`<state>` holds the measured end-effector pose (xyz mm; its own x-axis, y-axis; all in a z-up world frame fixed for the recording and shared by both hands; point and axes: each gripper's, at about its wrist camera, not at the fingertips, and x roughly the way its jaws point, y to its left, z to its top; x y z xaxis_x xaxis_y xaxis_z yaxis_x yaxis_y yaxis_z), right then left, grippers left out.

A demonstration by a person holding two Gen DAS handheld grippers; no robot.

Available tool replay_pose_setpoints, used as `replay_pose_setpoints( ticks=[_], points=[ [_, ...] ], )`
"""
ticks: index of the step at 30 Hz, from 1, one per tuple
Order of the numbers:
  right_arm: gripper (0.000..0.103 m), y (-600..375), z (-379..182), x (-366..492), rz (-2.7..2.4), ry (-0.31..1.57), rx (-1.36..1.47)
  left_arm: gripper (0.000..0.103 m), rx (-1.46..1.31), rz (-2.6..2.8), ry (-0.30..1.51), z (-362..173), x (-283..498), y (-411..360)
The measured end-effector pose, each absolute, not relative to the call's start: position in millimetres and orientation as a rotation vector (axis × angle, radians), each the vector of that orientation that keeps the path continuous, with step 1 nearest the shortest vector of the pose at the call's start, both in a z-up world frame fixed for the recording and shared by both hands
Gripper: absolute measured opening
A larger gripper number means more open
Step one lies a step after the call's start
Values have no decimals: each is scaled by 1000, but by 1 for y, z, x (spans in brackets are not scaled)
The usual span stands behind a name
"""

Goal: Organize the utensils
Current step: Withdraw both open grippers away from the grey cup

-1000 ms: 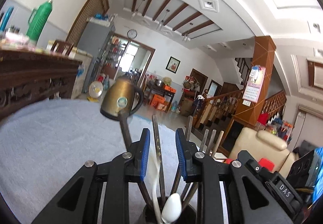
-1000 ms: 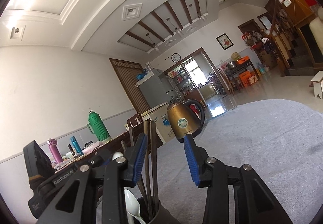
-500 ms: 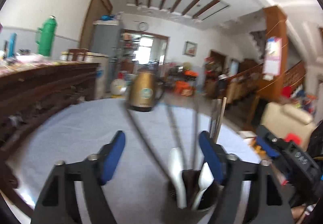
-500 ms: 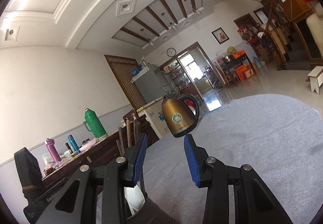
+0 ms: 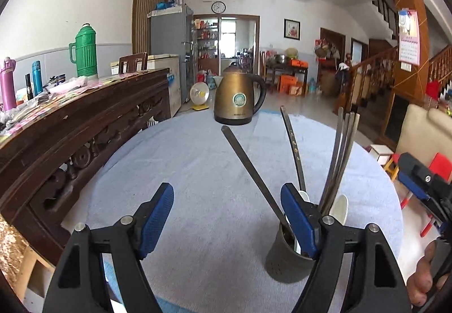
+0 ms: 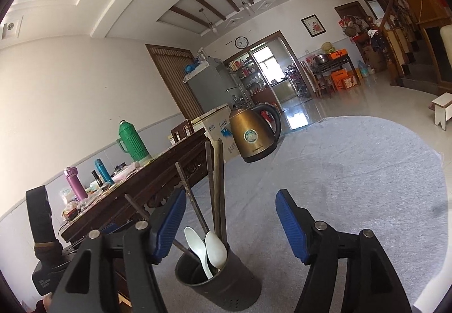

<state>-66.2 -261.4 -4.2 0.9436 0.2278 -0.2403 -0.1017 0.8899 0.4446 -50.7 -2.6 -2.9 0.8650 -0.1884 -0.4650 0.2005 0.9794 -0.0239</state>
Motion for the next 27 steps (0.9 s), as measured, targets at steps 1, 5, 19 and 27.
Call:
replay_pose_setpoints(
  ticks=[1,5,19,27],
  points=[
    [71,-261,-1,-69,176,293,441,79,36,-199,486,0,-53,-4],
    [74,-256,13,-83,161,298,403,79,68,-191,493,6,-63,-10],
    [78,-245,47,-131,91,380,318,82,82,-135,529,19,-89,-11],
    [78,-235,46,-147,83,430,304,83,112,-113,558,10,-92,-9]
  ],
)
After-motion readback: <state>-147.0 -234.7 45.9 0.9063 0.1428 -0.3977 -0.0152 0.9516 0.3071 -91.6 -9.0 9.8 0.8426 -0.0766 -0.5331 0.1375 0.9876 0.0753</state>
